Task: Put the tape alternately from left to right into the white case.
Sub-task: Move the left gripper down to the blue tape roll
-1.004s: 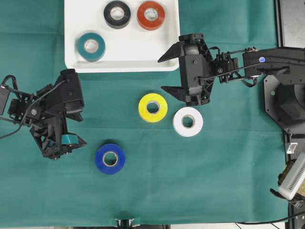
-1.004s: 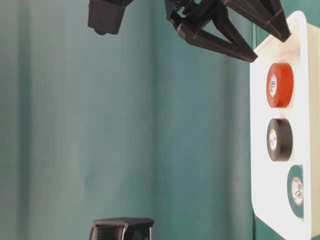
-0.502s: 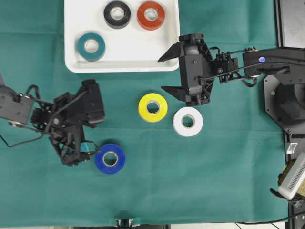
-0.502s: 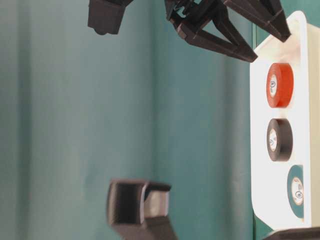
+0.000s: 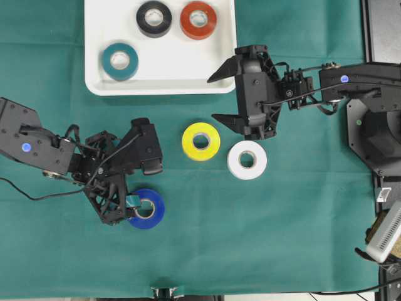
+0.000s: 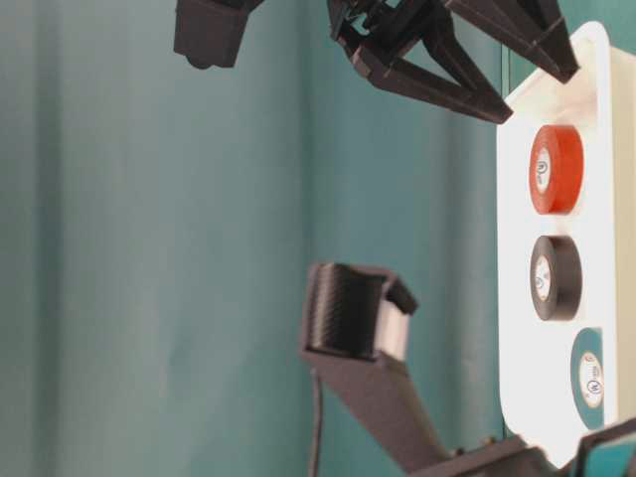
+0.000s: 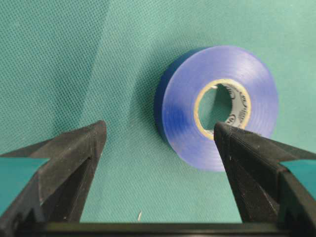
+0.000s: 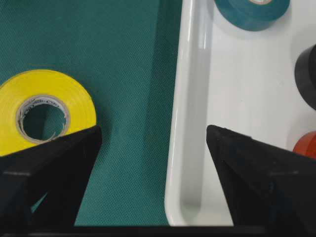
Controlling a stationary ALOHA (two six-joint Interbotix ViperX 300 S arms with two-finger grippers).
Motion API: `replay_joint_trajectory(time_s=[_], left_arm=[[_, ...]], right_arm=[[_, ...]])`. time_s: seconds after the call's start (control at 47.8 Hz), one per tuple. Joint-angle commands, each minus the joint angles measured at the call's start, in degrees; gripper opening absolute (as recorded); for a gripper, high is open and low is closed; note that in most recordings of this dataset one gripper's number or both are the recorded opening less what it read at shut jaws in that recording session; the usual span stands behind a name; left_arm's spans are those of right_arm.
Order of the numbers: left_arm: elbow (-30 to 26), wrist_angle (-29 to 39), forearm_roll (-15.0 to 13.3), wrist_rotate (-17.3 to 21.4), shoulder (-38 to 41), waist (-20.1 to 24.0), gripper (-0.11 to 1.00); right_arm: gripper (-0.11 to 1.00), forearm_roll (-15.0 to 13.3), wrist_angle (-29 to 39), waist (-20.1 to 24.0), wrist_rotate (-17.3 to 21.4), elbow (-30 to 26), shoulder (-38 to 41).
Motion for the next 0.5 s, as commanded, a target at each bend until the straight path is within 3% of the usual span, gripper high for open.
replay_joint_trajectory(time_s=[0.0, 0.481], left_arm=[[-1.8, -0.2, 0.0, 0.0, -0.2, -0.1, 0.96], [-3.3, -0.1, 0.0, 0.0, 3.2, -0.2, 0.96]], right_arm=[[0.78, 0.1, -0.2, 0.3, 0.0, -0.4, -0.4], [0.78, 0.1, -0.2, 0.4, 0.1, -0.4, -0.4]])
